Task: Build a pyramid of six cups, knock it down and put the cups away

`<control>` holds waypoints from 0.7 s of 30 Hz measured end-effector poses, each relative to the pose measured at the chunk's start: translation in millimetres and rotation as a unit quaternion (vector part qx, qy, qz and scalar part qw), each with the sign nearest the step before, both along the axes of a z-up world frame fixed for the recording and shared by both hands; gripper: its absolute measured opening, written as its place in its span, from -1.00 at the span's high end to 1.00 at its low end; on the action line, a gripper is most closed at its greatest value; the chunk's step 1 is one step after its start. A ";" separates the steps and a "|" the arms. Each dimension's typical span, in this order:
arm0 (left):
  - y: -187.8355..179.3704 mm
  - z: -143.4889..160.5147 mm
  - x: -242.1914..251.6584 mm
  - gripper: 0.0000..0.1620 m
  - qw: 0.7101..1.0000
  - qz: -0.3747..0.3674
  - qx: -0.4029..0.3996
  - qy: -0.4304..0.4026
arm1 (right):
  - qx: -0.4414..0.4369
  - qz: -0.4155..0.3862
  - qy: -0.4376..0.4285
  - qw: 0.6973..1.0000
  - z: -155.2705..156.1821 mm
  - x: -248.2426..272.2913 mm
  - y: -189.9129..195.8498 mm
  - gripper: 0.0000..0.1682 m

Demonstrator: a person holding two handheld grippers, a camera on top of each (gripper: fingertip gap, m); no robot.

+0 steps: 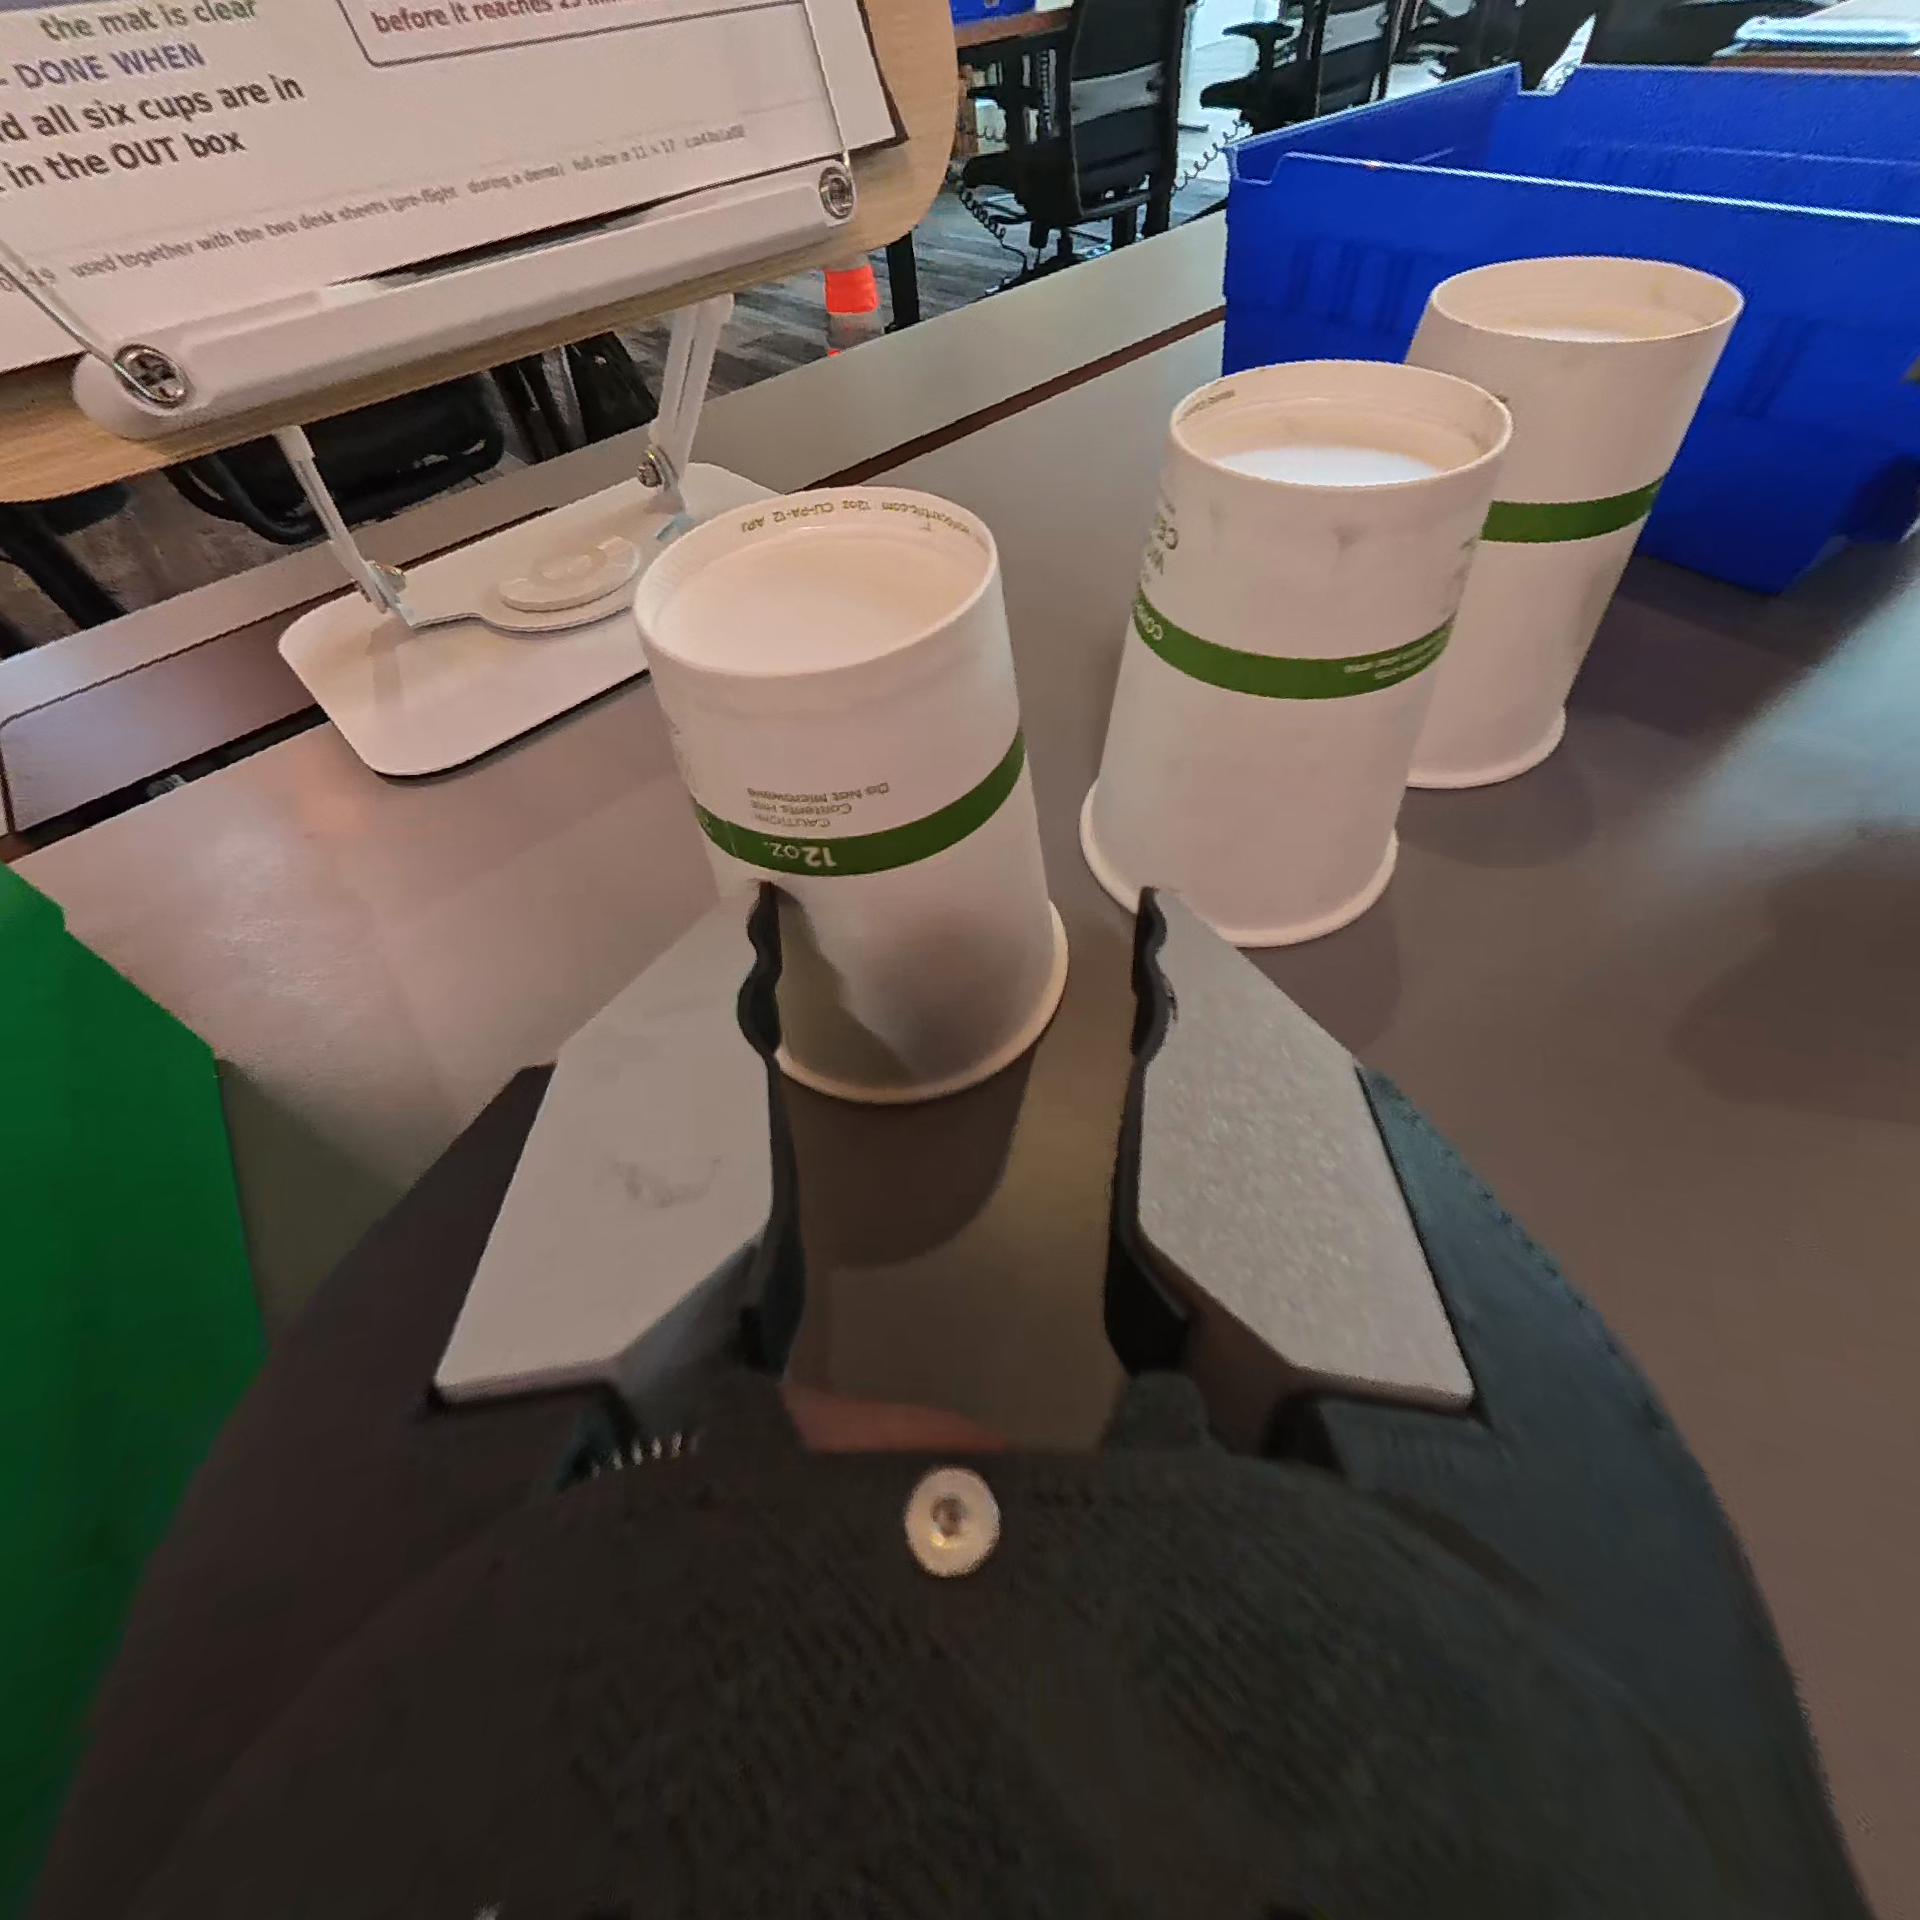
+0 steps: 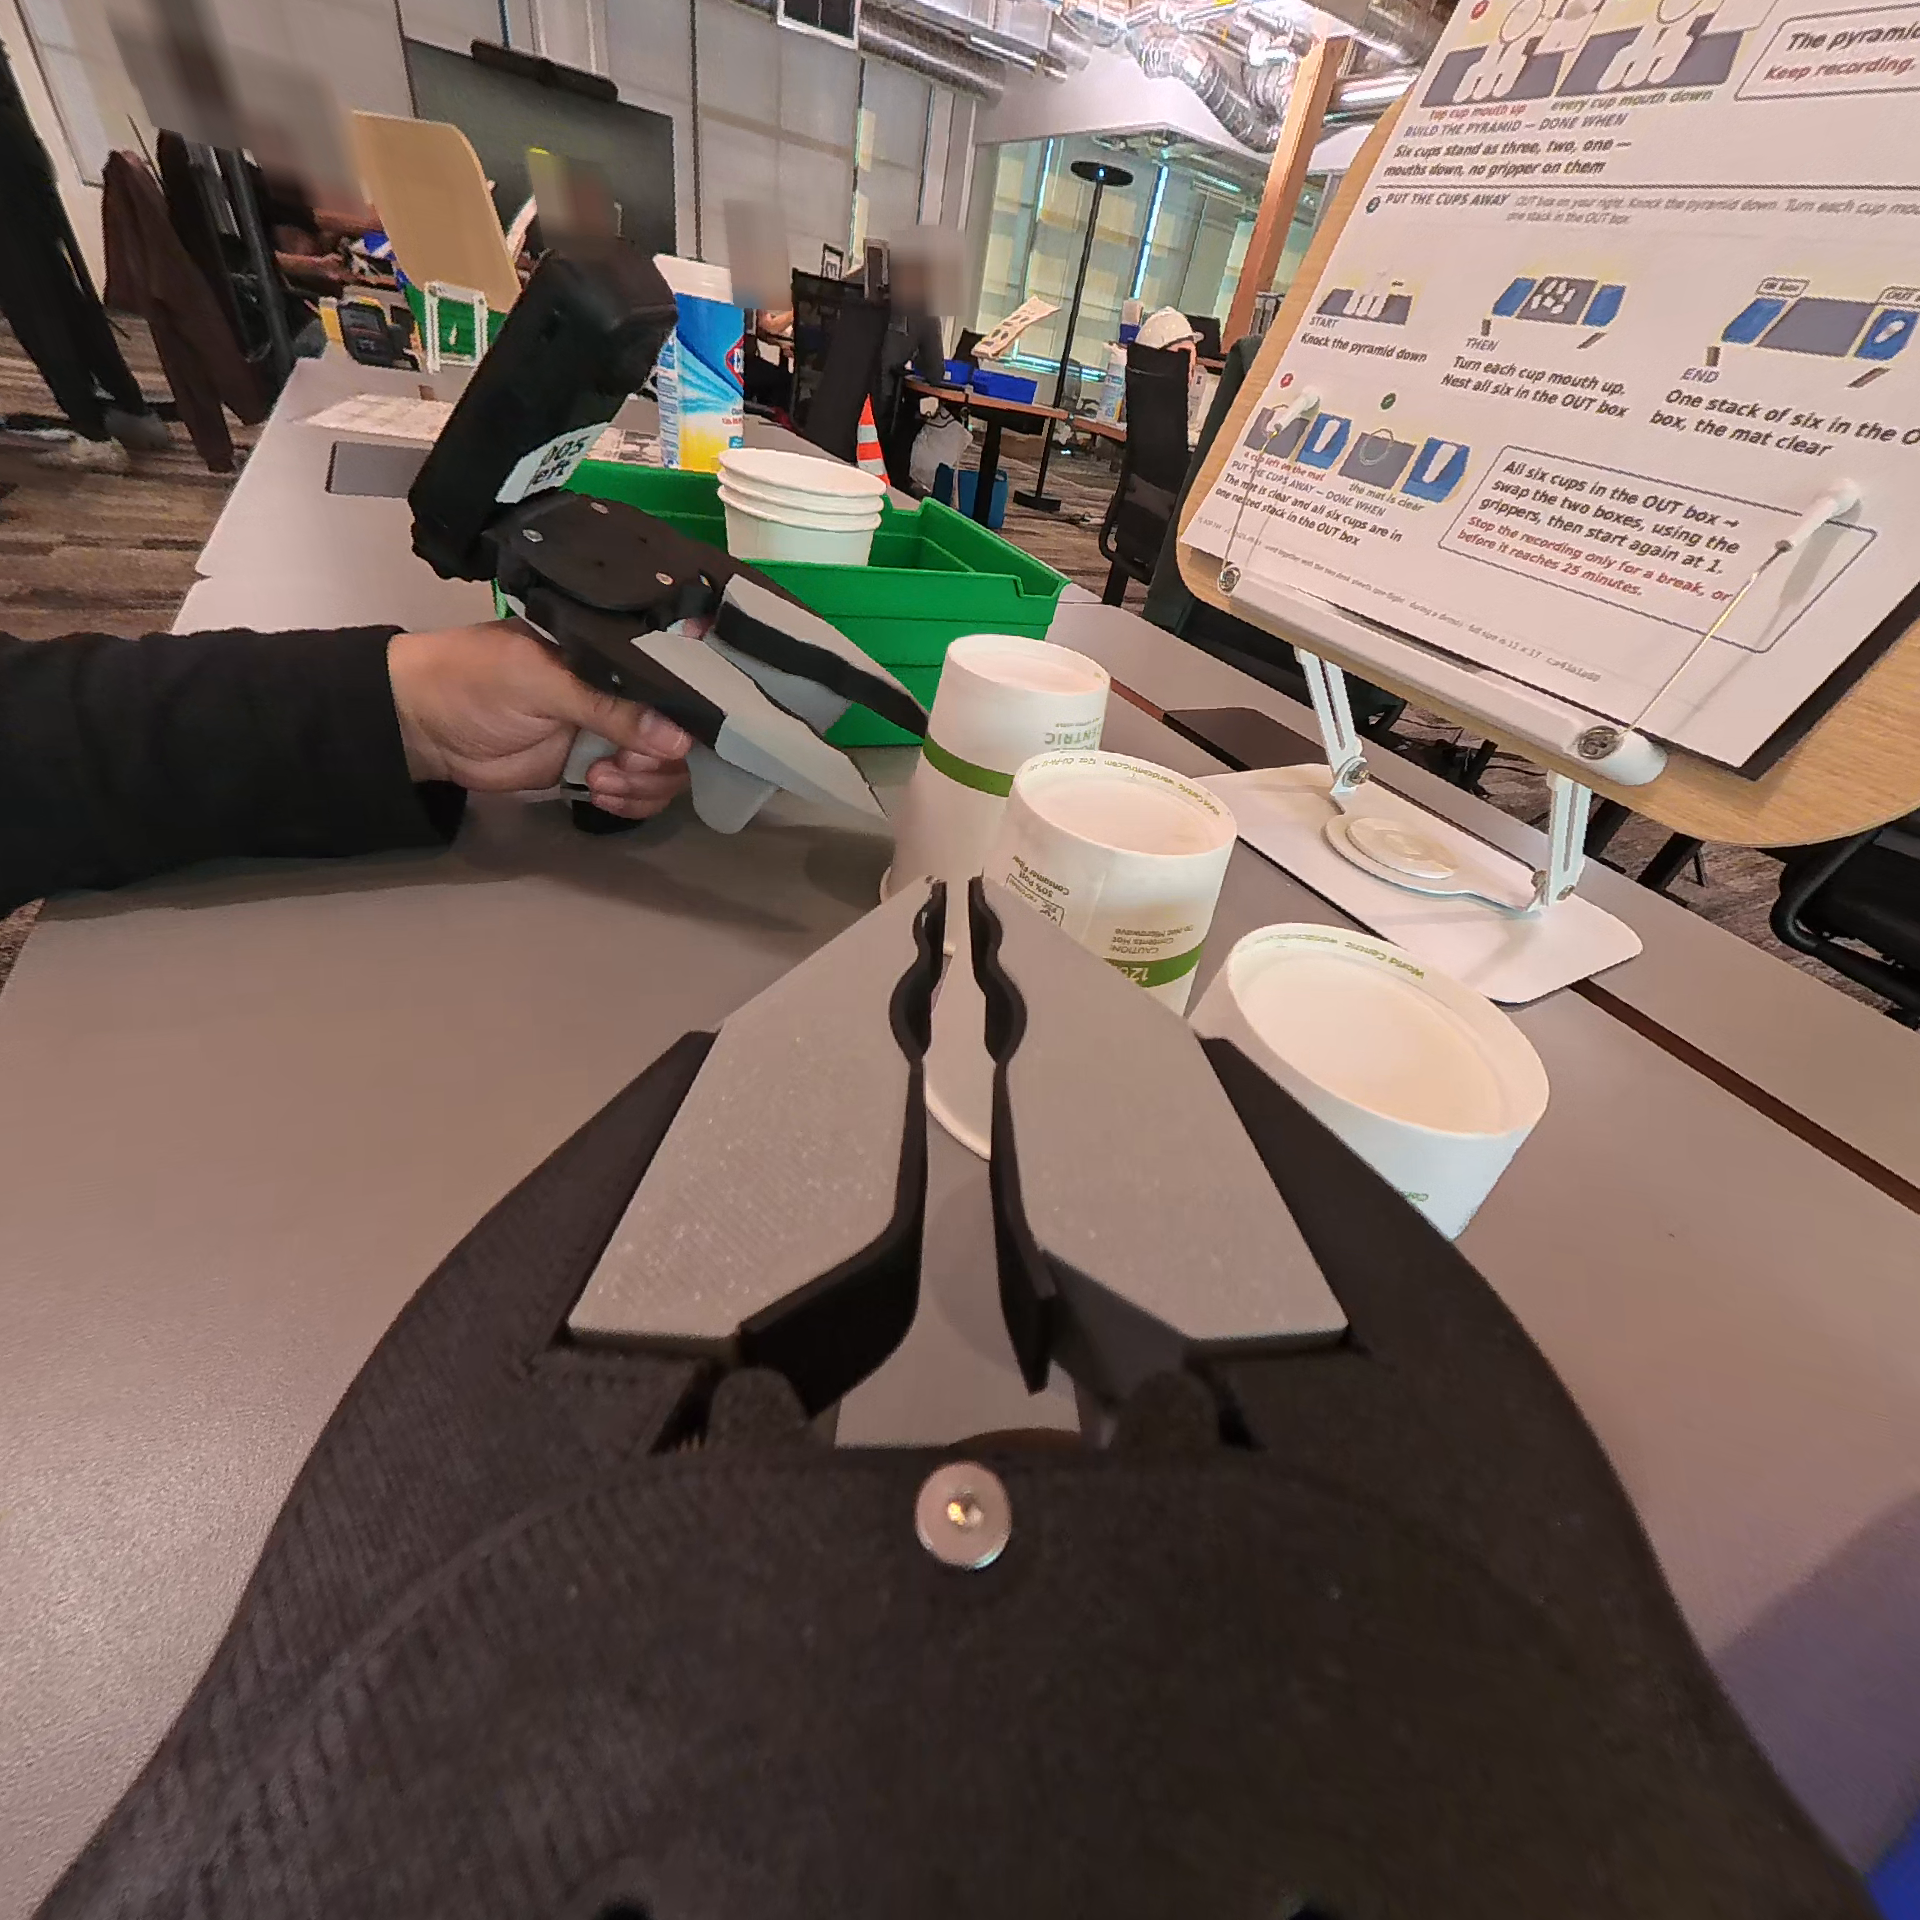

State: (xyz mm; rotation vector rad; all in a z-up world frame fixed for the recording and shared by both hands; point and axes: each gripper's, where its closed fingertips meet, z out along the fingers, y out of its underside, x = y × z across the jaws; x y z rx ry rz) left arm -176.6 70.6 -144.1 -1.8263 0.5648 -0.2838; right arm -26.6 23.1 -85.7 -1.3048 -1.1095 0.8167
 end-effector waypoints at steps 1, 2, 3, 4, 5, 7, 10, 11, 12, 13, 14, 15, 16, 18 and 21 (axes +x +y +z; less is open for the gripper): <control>-0.8 -0.2 1.0 0.19 1.000 -0.003 -0.002 -0.002 | 0.000 0.000 0.000 1.000 -0.1 -0.1 -0.1 0.99; -1.1 -0.1 1.2 0.19 1.000 -0.004 -0.002 -0.003 | 0.000 0.000 -0.001 1.000 -0.3 -0.1 0.0 0.99; -1.3 0.1 1.3 0.19 1.000 -0.004 -0.002 -0.003 | 0.000 0.000 -0.001 1.000 -0.3 -0.1 0.1 0.99; -1.7 0.2 1.5 0.20 1.000 -0.005 -0.001 -0.004 | -0.001 0.000 -0.001 1.000 -0.3 -0.1 0.1 0.99; -1.9 0.4 1.7 0.20 1.000 -0.006 -0.002 -0.006 | -0.001 0.000 0.000 1.000 -0.3 -0.1 0.0 0.99; -2.3 1.0 1.6 0.20 1.000 -0.006 -0.001 -0.009 | -0.001 0.000 -0.001 1.000 -0.3 -0.1 0.0 0.99; -2.1 4.4 -0.5 0.21 1.000 0.000 0.009 -0.013 | -0.001 0.001 -0.002 1.000 -0.8 -0.6 -0.4 0.99; -1.9 6.7 -1.7 0.22 1.000 0.004 0.017 -0.015 | -0.001 0.001 -0.003 1.000 -0.9 -0.6 -0.3 0.99; -1.8 9.0 -2.8 0.23 1.000 0.008 0.024 -0.018 | 0.000 0.000 -0.004 1.000 -1.0 -0.8 -0.2 0.98; -1.8 10.6 -3.5 0.23 0.999 0.010 0.028 -0.020 | 0.001 0.000 -0.004 1.000 -0.9 -0.8 -0.5 0.98; -1.7 12.0 -4.1 0.22 0.999 0.012 0.033 -0.021 | 0.001 0.001 -0.004 1.000 -0.7 -0.8 -0.7 0.98; -1.7 14.0 -4.7 0.22 0.999 0.014 0.040 -0.019 | 0.002 0.001 -0.003 1.000 -0.3 -0.8 -1.0 0.99; -2.1 16.5 -5.2 0.23 0.998 0.016 0.051 -0.013 | 0.002 0.001 -0.002 1.000 0.3 -0.6 -1.3 0.99; -3.9 23.7 -6.3 0.22 0.997 0.019 0.078 0.006 | 0.003 0.001 0.000 1.000 1.7 -0.2 -1.5 0.99; -9.5 41.4 -8.7 0.23 0.993 0.019 0.116 0.010 | 0.002 -0.001 0.002 1.000 2.7 1.1 -0.3 0.98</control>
